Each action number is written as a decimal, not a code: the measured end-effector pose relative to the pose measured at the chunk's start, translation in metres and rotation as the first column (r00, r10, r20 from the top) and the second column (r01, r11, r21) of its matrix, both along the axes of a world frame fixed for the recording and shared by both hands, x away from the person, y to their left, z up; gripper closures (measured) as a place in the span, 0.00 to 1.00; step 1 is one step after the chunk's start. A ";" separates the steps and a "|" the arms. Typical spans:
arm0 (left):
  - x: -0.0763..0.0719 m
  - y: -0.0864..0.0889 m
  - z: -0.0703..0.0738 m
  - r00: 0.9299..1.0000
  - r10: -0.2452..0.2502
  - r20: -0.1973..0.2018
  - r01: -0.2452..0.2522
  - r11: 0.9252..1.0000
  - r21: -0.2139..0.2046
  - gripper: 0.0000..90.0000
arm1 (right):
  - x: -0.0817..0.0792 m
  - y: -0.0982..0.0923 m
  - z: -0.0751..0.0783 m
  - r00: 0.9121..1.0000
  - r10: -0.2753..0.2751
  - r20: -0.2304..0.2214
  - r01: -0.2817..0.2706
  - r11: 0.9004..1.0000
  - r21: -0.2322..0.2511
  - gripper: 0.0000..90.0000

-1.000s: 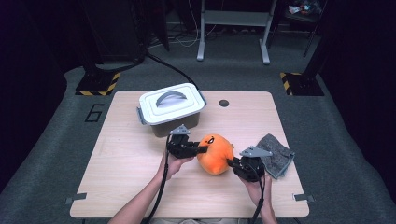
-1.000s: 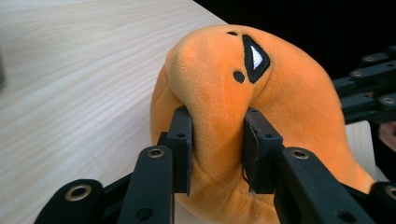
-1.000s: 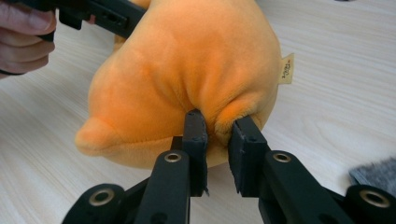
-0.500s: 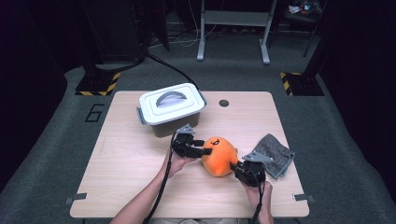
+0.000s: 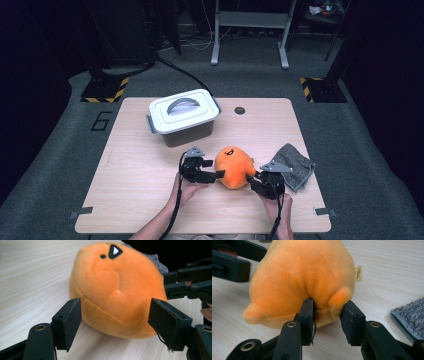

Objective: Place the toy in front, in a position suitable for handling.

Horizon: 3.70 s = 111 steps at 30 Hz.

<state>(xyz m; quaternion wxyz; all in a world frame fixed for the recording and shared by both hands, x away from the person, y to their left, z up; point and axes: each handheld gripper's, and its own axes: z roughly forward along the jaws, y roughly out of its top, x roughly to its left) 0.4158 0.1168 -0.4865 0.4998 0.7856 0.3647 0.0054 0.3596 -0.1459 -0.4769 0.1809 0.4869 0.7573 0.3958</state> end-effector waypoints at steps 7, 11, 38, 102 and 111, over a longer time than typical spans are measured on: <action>0.004 -0.008 -0.007 1.000 -0.009 0.021 0.008 0.999 0.031 0.53 | 0.004 -0.002 -0.001 0.999 0.026 -0.028 -0.025 1.000 0.003 0.65; 0.007 -0.010 -0.010 1.000 -0.025 0.017 0.025 0.999 0.039 0.64 | 0.007 -0.009 0.007 0.998 0.060 -0.034 -0.060 0.998 0.004 0.49; 0.013 -0.006 -0.013 0.997 -0.072 0.032 0.070 0.996 0.063 0.72 | 0.091 -0.003 0.020 0.939 0.306 -0.155 -0.304 0.952 0.037 0.71; -0.023 -0.014 -0.005 0.984 -0.099 0.150 0.076 0.985 0.153 0.78 | 0.050 -0.006 0.029 0.996 0.063 -0.065 -0.061 0.998 0.033 0.46; -0.022 -0.011 -0.007 0.983 -0.100 0.152 0.076 0.984 0.158 0.84 | 0.086 -0.011 0.045 0.984 0.160 -0.074 -0.159 0.987 0.022 0.41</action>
